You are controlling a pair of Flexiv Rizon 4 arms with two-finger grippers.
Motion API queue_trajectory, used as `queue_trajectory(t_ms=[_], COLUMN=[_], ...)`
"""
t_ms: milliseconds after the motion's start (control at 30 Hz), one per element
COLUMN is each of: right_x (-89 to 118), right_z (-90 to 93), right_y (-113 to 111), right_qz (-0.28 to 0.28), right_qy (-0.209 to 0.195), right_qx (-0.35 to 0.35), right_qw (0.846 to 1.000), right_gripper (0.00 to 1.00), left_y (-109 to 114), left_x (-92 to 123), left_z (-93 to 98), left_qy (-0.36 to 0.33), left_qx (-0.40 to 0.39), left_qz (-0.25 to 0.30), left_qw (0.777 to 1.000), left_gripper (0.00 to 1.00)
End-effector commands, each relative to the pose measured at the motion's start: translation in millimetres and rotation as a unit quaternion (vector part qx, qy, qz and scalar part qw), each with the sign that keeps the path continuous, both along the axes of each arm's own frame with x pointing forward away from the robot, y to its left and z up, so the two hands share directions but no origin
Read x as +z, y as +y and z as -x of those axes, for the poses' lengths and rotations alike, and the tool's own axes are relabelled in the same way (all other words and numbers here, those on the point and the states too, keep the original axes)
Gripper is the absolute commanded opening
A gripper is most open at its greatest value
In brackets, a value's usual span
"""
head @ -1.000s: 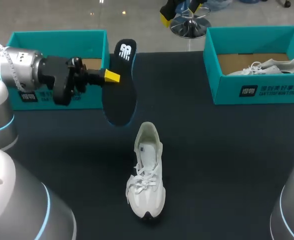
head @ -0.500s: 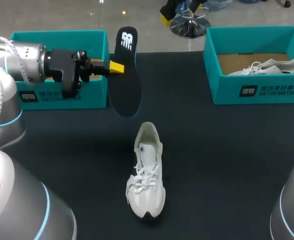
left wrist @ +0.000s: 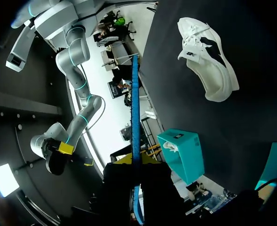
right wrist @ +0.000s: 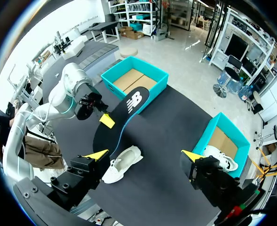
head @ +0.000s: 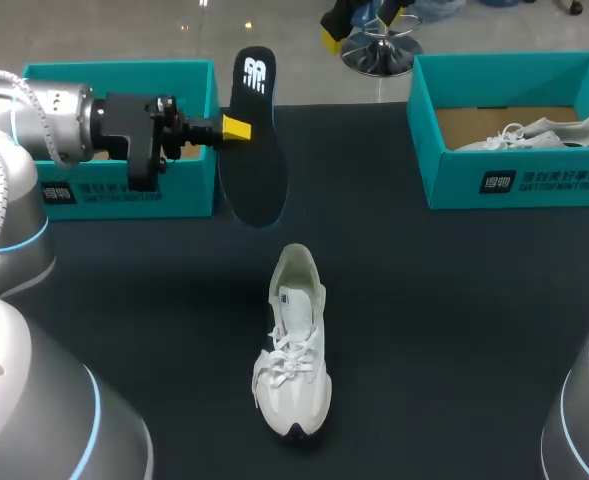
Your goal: Take the shoe out of the shoebox, open the shoe tongue, remove and reinsert the insole, then place the shoe into the shoebox
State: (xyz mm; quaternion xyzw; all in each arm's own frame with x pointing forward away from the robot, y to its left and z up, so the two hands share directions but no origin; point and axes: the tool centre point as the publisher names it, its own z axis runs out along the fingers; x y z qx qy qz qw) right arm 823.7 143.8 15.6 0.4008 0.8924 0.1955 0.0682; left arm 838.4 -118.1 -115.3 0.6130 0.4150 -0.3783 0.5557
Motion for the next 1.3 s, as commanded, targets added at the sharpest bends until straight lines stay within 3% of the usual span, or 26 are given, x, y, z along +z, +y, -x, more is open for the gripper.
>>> queue_trajectory(t_ms=[33,633,700,900,1100,1233,1300], right_x=[-0.2,-0.2,-2.1,-26.9,-41.2,-46.2,-49.0], right_z=[-0.7,-0.7,-2.5,-6.4,4.2,13.4,19.0], right_y=[0.2,0.2,0.8,9.4,12.4,8.9,5.9], right_qz=[0.000,0.000,-0.098,-0.194,-0.281,-0.334,-0.340], right_qy=[0.001,0.001,-0.005,0.119,0.192,0.223,0.236], right_qx=[-0.001,-0.001,-0.006,-0.055,-0.098,-0.114,-0.121], right_qw=[1.000,1.000,0.995,0.972,0.935,0.909,0.902], right_gripper=[1.00,1.00,1.00,1.00,1.00,1.00,1.00], left_y=[-0.4,-0.4,-0.4,-0.4,-0.4,-0.4,-0.4], left_x=[-0.6,-0.6,-0.6,-0.6,-0.6,-0.6,-0.6], left_z=[0.7,0.7,0.7,0.7,0.7,0.7,0.7], left_qy=[-0.001,-0.001,-0.001,-0.001,-0.001,-0.001,-0.001], left_qx=[0.001,0.001,0.001,0.001,0.001,0.001,0.001], left_qz=[0.001,0.001,0.001,0.001,0.001,0.001,0.001], left_qw=[1.000,1.000,1.000,1.000,1.000,1.000,1.000], left_gripper=[0.00,0.00,0.00,0.00,0.00,0.00,0.00])
